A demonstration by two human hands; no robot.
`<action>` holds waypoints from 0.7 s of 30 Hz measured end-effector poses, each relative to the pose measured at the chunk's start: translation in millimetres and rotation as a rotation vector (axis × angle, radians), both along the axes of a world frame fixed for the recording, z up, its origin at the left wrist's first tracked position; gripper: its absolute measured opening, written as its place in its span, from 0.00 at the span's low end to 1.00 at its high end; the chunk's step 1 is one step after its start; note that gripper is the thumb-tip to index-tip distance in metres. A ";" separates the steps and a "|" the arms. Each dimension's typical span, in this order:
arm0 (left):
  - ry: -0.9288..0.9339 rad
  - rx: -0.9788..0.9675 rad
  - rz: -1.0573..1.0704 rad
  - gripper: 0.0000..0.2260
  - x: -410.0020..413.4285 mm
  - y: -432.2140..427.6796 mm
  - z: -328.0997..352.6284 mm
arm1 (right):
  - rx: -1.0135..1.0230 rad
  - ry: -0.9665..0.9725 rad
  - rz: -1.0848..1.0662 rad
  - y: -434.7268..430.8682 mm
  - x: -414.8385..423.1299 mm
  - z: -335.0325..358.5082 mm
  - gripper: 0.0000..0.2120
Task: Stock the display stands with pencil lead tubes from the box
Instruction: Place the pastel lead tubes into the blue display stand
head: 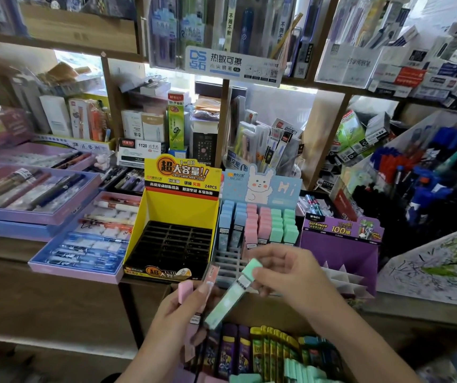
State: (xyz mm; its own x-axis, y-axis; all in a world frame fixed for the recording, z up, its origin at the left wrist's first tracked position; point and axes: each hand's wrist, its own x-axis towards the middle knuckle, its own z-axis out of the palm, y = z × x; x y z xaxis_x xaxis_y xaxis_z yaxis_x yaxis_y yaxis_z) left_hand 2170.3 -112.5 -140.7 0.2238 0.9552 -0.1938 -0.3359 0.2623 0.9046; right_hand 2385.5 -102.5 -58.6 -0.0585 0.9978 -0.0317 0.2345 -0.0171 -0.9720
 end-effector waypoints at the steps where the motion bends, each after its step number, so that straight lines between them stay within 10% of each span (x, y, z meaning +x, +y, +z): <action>1: 0.001 0.003 0.014 0.24 0.0 0.6 -0.8 | 0.032 -0.006 -0.036 0.7 6.3 5.4 0.13; 21: -0.075 -0.021 0.051 0.18 4.5 0.5 2.2 | 0.416 -0.337 -0.208 17.7 66.3 10.3 0.12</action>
